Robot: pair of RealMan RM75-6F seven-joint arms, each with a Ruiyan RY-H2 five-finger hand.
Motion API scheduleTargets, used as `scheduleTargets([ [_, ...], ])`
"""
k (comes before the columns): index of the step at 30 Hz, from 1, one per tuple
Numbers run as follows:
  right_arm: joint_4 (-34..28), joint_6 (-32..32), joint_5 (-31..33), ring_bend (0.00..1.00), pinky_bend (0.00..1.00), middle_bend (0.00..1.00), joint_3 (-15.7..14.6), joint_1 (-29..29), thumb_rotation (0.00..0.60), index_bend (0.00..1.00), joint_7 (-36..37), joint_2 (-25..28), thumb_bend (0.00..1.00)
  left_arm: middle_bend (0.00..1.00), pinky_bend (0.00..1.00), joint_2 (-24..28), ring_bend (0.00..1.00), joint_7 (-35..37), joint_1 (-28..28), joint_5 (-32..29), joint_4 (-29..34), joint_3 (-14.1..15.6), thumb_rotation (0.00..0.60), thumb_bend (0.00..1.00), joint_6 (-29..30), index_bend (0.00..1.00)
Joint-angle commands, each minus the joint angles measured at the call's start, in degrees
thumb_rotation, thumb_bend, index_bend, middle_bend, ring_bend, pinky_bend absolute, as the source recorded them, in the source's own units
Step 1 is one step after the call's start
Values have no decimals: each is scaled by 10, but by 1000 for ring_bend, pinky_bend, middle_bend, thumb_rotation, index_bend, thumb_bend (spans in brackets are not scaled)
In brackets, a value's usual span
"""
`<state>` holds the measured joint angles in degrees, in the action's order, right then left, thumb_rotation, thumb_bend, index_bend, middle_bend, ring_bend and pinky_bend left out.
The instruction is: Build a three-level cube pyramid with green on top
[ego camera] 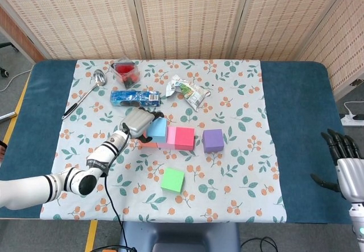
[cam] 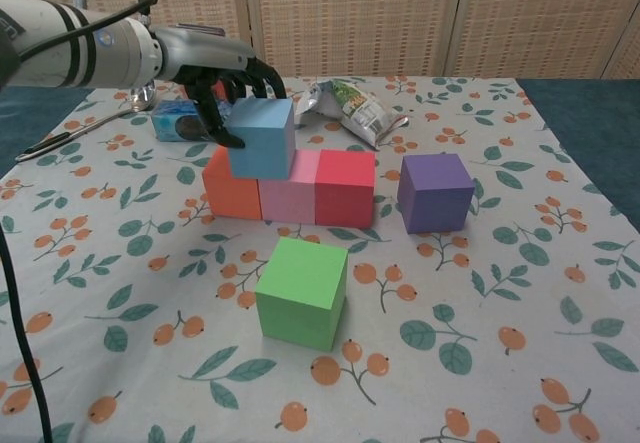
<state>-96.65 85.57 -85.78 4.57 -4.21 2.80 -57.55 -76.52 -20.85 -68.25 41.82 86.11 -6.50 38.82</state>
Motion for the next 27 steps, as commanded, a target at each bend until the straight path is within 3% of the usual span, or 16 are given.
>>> scheduleTargets([
  [1, 1, 1, 0, 0, 6, 0, 0, 1, 600, 0, 1, 0, 0, 236, 238, 1, 336, -1, -1, -2, 3, 0, 600, 323, 3, 170],
  [13, 3, 1, -1, 0, 6, 0, 0, 2, 600, 0, 4, -1, 0, 134, 219, 4, 247, -11, -3, -4, 11, 5, 600, 322, 13, 102],
  [27, 2, 1, -2, 0, 6, 0, -1, 2, 600, 0, 3, 0, 0, 93, 211, 2, 220, -24, -2, -14, 20, 11, 600, 321, 23, 62],
])
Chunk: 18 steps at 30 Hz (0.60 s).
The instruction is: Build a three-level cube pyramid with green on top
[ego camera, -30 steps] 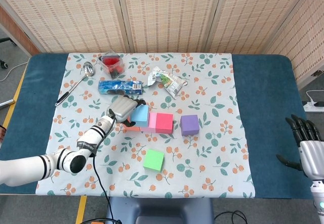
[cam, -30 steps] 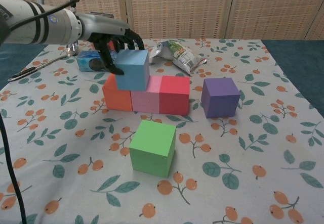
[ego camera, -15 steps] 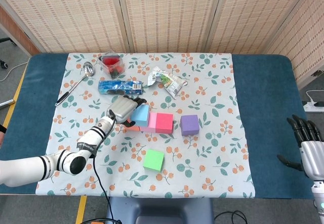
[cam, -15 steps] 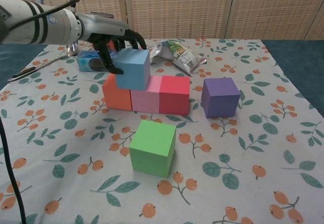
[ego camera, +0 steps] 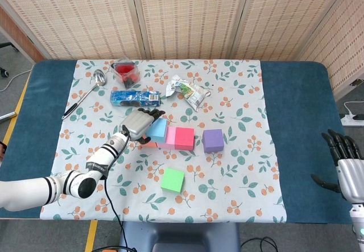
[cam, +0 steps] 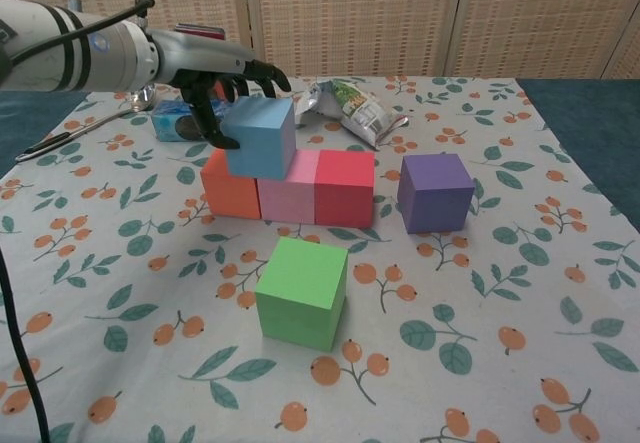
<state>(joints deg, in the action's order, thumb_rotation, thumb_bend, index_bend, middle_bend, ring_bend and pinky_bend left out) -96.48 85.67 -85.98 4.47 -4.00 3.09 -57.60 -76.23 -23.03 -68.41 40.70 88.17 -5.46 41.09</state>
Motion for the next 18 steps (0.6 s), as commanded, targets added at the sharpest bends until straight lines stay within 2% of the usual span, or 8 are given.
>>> scheduleTargets([
  [1, 0, 1, 0, 0, 6, 0, 0, 0, 600, 0, 0, 0, 0, 87, 210, -1, 217, -3, -1, -4, 0, 1, 600, 320, 1, 56],
  [6, 0, 1, 0, 0, 6, 0, 0, 1, 600, 0, 1, 0, 0, 5, 196, 0, 122, -6, -3, -15, 4, 3, 600, 321, -1, 1],
  [11, 1, 0, -1, 0, 6, 0, 0, 0, 600, 0, 2, -1, 0, 0, 176, 3, 15, -2, -1, -20, 12, 1, 600, 316, -1, 0],
  [18, 2, 2, -3, 0, 6, 0, 0, 1, 600, 0, 5, 1, 0, 0, 101, 30, 0, 30, 17, -1, 46, -9, 600, 321, 6, 0],
])
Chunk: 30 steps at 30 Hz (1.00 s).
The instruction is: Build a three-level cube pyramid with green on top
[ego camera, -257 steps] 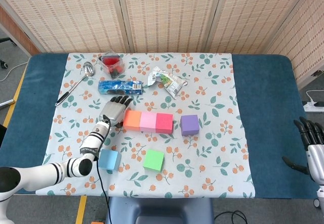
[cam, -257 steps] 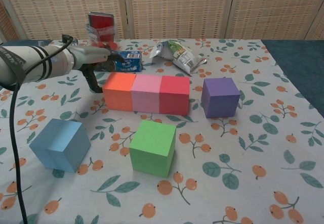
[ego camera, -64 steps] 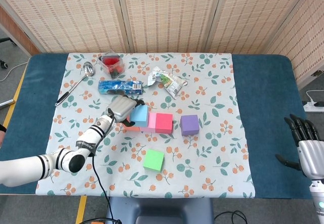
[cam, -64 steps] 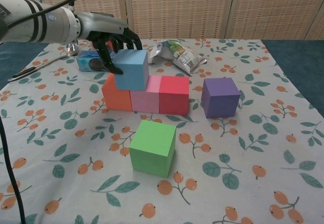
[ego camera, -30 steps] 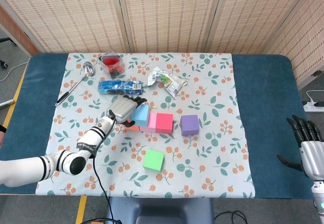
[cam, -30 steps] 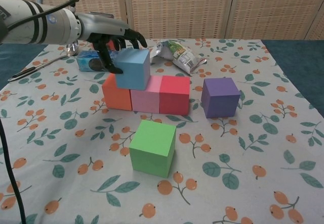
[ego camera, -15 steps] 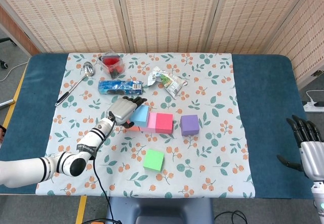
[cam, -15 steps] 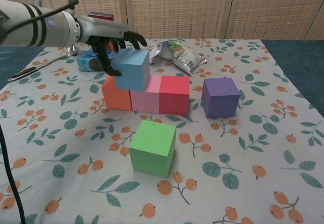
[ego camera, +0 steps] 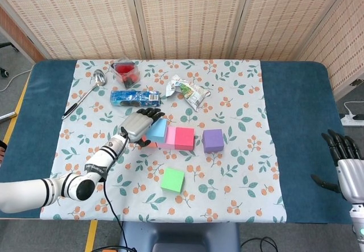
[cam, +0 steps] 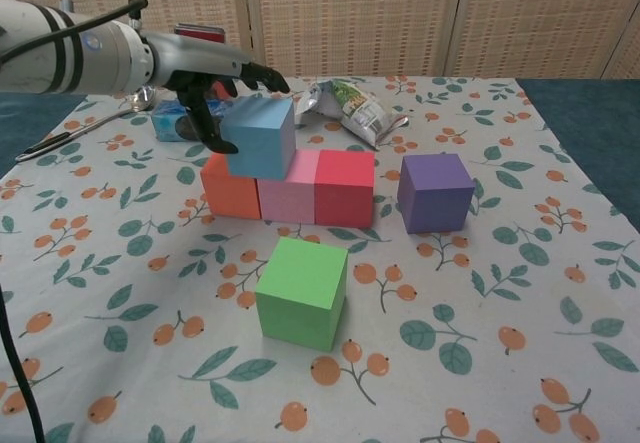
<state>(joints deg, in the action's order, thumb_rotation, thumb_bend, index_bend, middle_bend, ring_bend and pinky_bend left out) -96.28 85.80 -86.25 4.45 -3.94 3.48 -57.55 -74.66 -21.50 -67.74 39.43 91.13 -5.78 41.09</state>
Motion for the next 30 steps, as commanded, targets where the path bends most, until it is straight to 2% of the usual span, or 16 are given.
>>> scheduleTargets([
  [1, 0, 1, -1, 0, 6, 0, 0, 1, 600, 0, 1, 1, 0, 0, 95, 22, 0, 24, 17, 17, 25, -9, 600, 321, 10, 0],
  [4, 1, 5, -3, 0, 6, 0, 0, 2, 600, 0, 6, 4, 0, 0, 88, 52, 0, 57, 48, 50, 55, -16, 600, 321, 36, 0],
  [7, 3, 9, -6, 0, 6, 0, 0, 3, 600, 0, 11, 6, 0, 0, 87, 76, 0, 76, 85, 81, 73, -12, 600, 318, 78, 0],
  [11, 8, 10, -13, 0, 6, 0, -1, 3, 600, 0, 19, 7, 0, 0, 88, 75, 0, 89, 128, 97, 59, 0, 600, 316, 122, 0],
  [14, 13, 7, -20, 0, 6, 0, -2, -1, 600, 0, 24, 3, 0, 0, 87, 43, 0, 64, 144, 100, 13, 23, 600, 318, 127, 0],
  [17, 14, 3, -25, 0, 6, 0, -4, -5, 600, 0, 24, 1, 0, 0, 83, 1, 0, 39, 151, 88, -36, 31, 600, 315, 134, 0],
  [24, 6, -2, -26, 0, 6, 0, -5, -8, 600, 0, 14, 0, 0, 0, 79, -94, 0, 21, 150, 68, -145, 12, 600, 316, 123, 0],
  [30, 1, -3, -20, 0, 6, 0, -5, -7, 600, 0, 7, 1, 0, 0, 71, -137, 0, 23, 144, 62, -199, -9, 600, 313, 102, 0],
])
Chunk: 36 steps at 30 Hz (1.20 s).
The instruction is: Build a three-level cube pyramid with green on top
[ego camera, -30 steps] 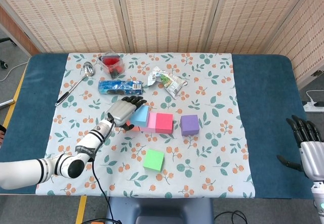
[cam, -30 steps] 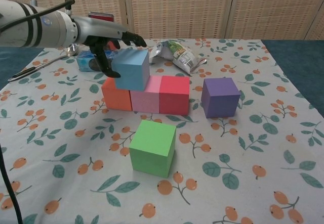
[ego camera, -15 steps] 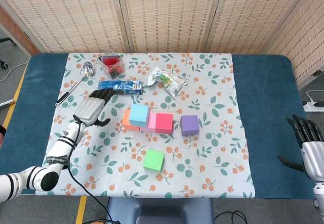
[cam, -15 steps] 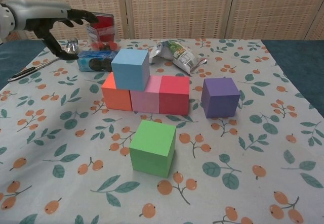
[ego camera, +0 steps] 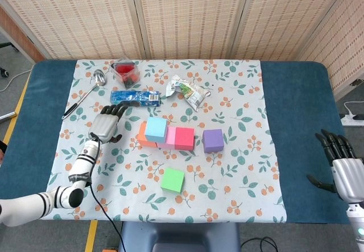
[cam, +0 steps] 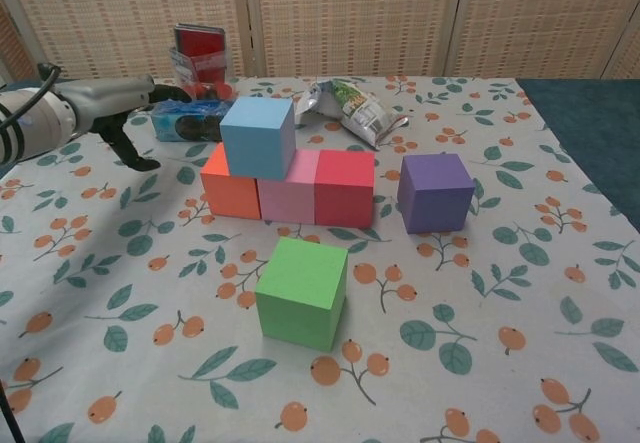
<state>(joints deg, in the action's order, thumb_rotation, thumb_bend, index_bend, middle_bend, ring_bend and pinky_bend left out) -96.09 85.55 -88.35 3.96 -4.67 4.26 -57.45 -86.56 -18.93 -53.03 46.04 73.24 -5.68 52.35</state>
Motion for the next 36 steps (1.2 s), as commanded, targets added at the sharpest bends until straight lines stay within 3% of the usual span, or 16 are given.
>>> scheduleTargets([
  [1, -1, 0, 1, 0, 6, 0, 0, 0, 600, 0, -1, 0, 0, 0, 70, -19, 0, -3, -4, -4, -23, -10, 600, 313, -12, 0],
  [8, -5, -1, 9, 0, 6, 0, 1, 2, 600, 0, -9, 2, 0, 0, 58, -46, 0, 3, -7, -7, -48, -28, 600, 311, -36, 0],
  [36, -3, -4, 16, 0, 6, 0, 2, 1, 600, 0, -10, 0, 0, 0, 57, -50, 0, -1, 0, -2, -7, -55, 600, 310, -58, 0],
])
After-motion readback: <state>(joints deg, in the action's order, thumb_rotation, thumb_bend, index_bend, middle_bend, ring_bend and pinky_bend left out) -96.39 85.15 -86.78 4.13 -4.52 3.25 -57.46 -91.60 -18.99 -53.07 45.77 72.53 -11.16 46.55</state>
